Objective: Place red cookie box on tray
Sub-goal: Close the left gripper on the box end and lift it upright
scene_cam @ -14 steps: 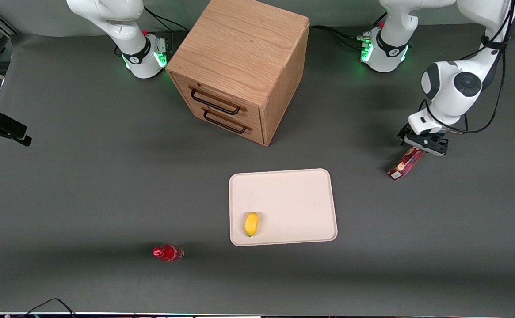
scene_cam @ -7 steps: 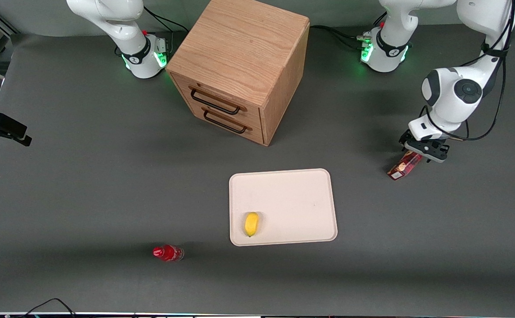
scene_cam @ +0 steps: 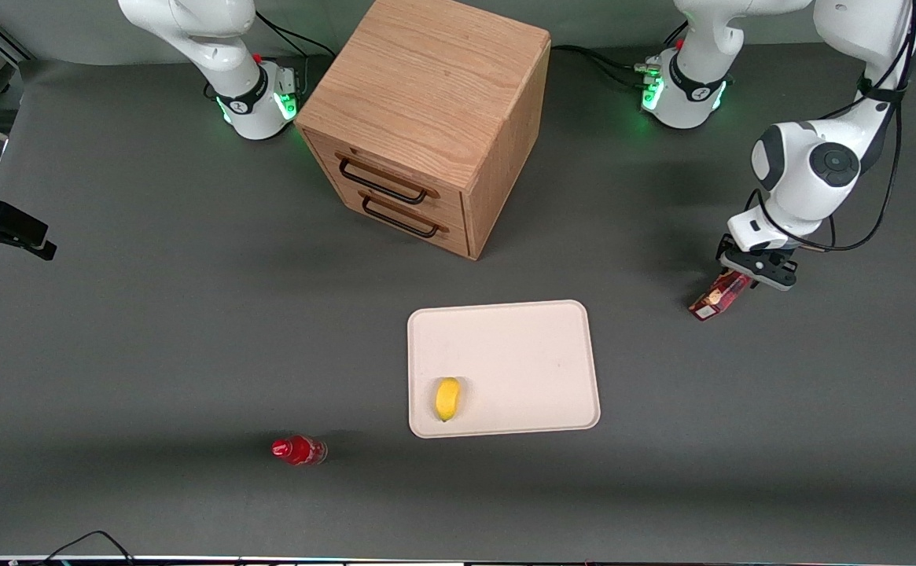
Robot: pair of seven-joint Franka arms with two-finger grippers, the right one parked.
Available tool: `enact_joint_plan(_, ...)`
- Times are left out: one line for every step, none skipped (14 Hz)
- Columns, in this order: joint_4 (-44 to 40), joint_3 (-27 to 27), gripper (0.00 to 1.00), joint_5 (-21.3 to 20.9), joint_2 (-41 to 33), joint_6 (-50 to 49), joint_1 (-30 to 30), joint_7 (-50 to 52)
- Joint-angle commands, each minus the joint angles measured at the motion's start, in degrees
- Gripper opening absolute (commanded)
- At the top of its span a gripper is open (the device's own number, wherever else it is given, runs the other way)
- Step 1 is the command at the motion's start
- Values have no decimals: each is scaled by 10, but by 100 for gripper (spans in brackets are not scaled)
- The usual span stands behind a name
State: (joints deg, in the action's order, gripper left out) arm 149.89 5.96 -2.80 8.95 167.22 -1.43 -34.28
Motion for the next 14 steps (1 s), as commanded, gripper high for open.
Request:
enact_joint_plan(-4,4,0,-3,-1,-8,4,-11)
enact_joint_plan(-6,4,0,-3,-1,-9,4,-10)
enact_joint_plan(-8,4,0,-3,-2,-9,4,-9)
enact_joint_plan(-16,4,0,-3,-4,-20,4,-9)
enact_joint_plan(-30,4,0,-3,-9,-49,3,-10)
enact_joint_plan(-49,4,0,-3,-23,-94,3,-10)
enact_joint_plan(-67,5,0,-3,-45,-143,3,-11)
enact_joint_plan(-85,5,0,-3,-68,-192,3,-11)
enact_joint_plan(-109,5,0,-3,-82,-244,4,-12)
enact_joint_plan(-138,7,0,-3,-94,-299,4,-13)
enact_joint_plan(-170,8,0,-3,-109,-359,3,-12)
enact_joint_plan(-210,7,0,-3,-123,-430,3,-11)
enact_joint_plan(-257,6,0,-3,-131,-500,2,-11)
enact_joint_plan(-308,6,0,-3,-131,-568,1,-11)
